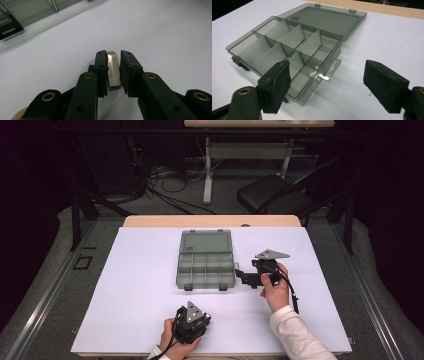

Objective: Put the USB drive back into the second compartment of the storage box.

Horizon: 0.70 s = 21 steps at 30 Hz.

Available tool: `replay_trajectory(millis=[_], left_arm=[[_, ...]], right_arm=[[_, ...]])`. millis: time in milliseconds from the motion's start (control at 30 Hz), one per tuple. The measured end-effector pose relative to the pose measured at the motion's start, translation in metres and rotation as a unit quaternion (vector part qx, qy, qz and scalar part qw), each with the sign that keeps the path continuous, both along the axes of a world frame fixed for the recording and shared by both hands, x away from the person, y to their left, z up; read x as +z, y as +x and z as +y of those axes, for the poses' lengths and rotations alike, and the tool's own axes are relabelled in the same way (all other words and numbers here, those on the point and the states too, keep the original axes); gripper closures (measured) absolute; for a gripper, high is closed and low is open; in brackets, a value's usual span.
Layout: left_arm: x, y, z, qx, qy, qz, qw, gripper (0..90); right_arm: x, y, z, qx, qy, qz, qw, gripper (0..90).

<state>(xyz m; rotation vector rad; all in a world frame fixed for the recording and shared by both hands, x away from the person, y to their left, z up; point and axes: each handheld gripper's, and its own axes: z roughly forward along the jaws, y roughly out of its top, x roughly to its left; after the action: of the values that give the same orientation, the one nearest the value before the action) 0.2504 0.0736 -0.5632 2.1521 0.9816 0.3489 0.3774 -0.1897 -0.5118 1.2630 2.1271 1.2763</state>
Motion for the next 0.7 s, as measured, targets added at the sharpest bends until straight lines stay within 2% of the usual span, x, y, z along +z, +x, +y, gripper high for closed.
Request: replay_trajectory(millis=[100, 700], left_arm=[[-0.0007, -0.0006, -0.0003, 0.004, -0.001, -0.004, 1.0000, 76.1], [-0.0004, 0.0004, 0.0012, 0.016, -0.012, 0.008, 0.9998, 79.1]], right_arm=[[-0.0008, 0.0001, 0.0002, -0.001, 0.001, 0.002, 1.0000, 21.1], [-0.0018, 0.0007, -0.0003, -0.003, 0.000, 0.003, 1.0000, 21.1]])
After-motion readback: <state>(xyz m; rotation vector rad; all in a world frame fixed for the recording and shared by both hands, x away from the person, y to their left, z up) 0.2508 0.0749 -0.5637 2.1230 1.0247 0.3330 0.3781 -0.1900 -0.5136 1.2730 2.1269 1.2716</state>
